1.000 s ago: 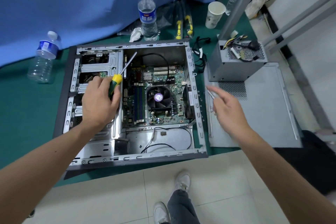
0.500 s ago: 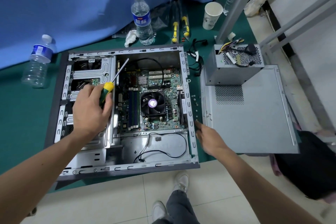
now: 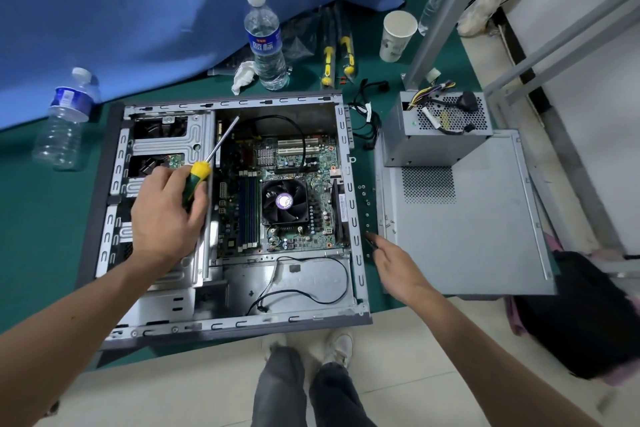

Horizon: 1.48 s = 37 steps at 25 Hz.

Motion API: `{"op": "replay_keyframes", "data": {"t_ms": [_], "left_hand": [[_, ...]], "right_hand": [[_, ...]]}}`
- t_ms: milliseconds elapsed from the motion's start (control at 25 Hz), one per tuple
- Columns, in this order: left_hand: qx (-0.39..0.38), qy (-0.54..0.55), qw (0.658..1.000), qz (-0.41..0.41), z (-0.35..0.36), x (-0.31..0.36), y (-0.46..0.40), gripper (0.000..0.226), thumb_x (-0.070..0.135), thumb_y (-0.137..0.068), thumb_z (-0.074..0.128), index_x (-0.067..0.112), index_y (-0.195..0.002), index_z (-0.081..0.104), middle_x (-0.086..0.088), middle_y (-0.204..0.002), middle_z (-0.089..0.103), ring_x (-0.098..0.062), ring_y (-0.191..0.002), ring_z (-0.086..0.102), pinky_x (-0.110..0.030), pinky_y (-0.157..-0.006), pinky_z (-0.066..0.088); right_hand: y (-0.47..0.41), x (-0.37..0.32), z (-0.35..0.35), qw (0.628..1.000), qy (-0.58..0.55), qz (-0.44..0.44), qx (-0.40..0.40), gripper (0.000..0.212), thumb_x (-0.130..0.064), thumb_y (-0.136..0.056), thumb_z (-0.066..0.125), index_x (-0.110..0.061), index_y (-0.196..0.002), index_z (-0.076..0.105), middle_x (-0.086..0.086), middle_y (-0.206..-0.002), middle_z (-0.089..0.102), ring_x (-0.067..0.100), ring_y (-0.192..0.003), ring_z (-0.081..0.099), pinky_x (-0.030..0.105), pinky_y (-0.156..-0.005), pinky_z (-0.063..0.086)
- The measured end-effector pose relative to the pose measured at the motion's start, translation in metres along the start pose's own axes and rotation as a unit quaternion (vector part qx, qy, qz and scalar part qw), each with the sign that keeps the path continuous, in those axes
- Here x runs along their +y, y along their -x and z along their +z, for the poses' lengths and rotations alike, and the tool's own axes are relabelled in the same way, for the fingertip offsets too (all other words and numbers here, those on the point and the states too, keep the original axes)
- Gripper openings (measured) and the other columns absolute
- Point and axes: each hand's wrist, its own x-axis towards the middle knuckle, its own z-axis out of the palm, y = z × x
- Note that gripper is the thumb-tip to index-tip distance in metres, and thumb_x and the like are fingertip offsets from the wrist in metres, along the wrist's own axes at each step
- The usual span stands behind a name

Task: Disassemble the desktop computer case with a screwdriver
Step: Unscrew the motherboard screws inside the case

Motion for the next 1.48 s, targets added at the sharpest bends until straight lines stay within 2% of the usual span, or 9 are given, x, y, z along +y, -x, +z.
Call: {"op": "replay_keyframes", "data": {"t_ms": [80, 240, 440, 640, 760, 1000, 1200, 1360, 1480], "left_hand": [[-0.002, 0.001, 1.000, 0.001, 0.000, 0.000, 0.000, 0.038, 0.036, -0.095, 0.044, 0.007, -0.116, 0.059, -0.008, -0.089, 0.046, -0.026, -0.081, 0.043, -0.033, -0.062, 0.030], [-0.001, 0.010, 1.000, 0.002, 0.000, 0.002, 0.001, 0.040, 0.036, -0.095, 0.044, 0.005, -0.115, 0.060, -0.011, -0.089, 0.048, -0.028, -0.080, 0.045, -0.034, -0.061, 0.032], [-0.003, 0.011, 1.000, -0.001, -0.002, 0.003, 0.001, 0.039, 0.035, -0.094, 0.045, 0.004, -0.114, 0.060, -0.012, -0.089, 0.049, -0.029, -0.080, 0.045, -0.033, -0.062, 0.030], [-0.001, 0.011, 1.000, 0.001, -0.001, 0.002, 0.001, 0.039, 0.034, -0.094, 0.045, 0.004, -0.114, 0.060, -0.012, -0.089, 0.049, -0.028, -0.080, 0.044, -0.032, -0.063, 0.029], [-0.003, 0.013, 1.000, 0.000, -0.001, 0.003, 0.000, 0.039, 0.035, -0.094, 0.045, 0.004, -0.114, 0.061, -0.012, -0.089, 0.050, -0.028, -0.081, 0.045, -0.032, -0.063, 0.030], [-0.002, 0.017, 1.000, 0.001, -0.001, 0.004, 0.001, 0.041, 0.036, -0.094, 0.044, 0.003, -0.113, 0.061, -0.012, -0.089, 0.049, -0.027, -0.080, 0.044, -0.032, -0.064, 0.030], [0.001, 0.031, 1.000, 0.001, -0.004, 0.008, 0.001, 0.040, 0.036, -0.095, 0.042, 0.004, -0.109, 0.061, -0.008, -0.086, 0.046, -0.014, -0.078, 0.033, -0.030, -0.063, 0.027], [-0.004, 0.032, 0.999, 0.001, -0.008, 0.008, 0.001, 0.037, 0.035, -0.095, 0.043, 0.005, -0.106, 0.060, -0.005, -0.087, 0.045, -0.011, -0.079, 0.031, -0.028, -0.065, 0.026], [-0.025, 0.043, 0.998, -0.029, -0.009, 0.007, 0.000, 0.034, 0.034, -0.097, 0.045, 0.006, -0.108, 0.061, -0.003, -0.089, 0.047, -0.016, -0.080, 0.040, -0.030, -0.065, 0.035]], "right_hand": [[0.001, 0.002, 0.001, 0.999, -0.036, 0.007, 0.023, 0.043, -0.018, -0.105, 0.031, -0.022, -0.147, 0.039, -0.004, -0.119, 0.060, 0.006, -0.085, 0.054, 0.023, -0.083, 0.043], [0.004, 0.004, 0.000, 0.992, -0.102, 0.047, 0.057, 0.032, -0.016, -0.104, 0.035, -0.017, -0.130, 0.052, -0.002, -0.079, 0.057, 0.015, -0.067, 0.051, 0.026, -0.060, 0.042], [-0.009, -0.009, -0.002, 0.989, -0.080, 0.033, 0.119, 0.024, -0.017, -0.102, 0.045, -0.014, -0.122, 0.058, 0.006, -0.110, 0.060, 0.017, -0.094, 0.059, 0.025, -0.078, 0.045], [-0.039, -0.035, 0.010, 0.989, -0.085, 0.066, 0.098, 0.024, -0.009, -0.099, 0.049, -0.008, -0.118, 0.064, 0.008, -0.107, 0.069, 0.027, -0.097, 0.065, 0.040, -0.091, 0.053], [-0.048, -0.036, 0.008, 0.995, -0.021, 0.078, 0.065, 0.026, -0.009, -0.098, 0.049, -0.005, -0.116, 0.066, 0.013, -0.111, 0.068, 0.031, -0.105, 0.063, 0.036, -0.095, 0.049], [-0.029, -0.032, 0.003, 0.991, -0.059, 0.084, 0.088, 0.024, -0.010, -0.098, 0.052, -0.011, -0.114, 0.069, 0.005, -0.109, 0.071, 0.021, -0.095, 0.066, 0.036, -0.092, 0.054], [-0.008, -0.074, -0.021, 0.957, -0.205, -0.013, 0.206, 0.030, -0.025, -0.101, 0.048, -0.018, -0.128, 0.060, -0.010, -0.108, 0.064, 0.006, -0.097, 0.061, 0.029, -0.090, 0.053], [-0.021, -0.130, -0.017, 0.969, 0.032, -0.132, 0.208, 0.059, -0.041, -0.101, 0.043, -0.025, -0.153, 0.021, -0.002, -0.148, 0.034, 0.015, -0.131, 0.040, 0.039, -0.110, 0.037], [-0.032, -0.141, -0.002, 0.960, 0.160, -0.119, 0.197, 0.067, -0.032, -0.103, 0.040, -0.026, -0.156, 0.000, 0.004, -0.155, 0.021, 0.025, -0.123, 0.047, 0.042, -0.101, 0.045]]}}
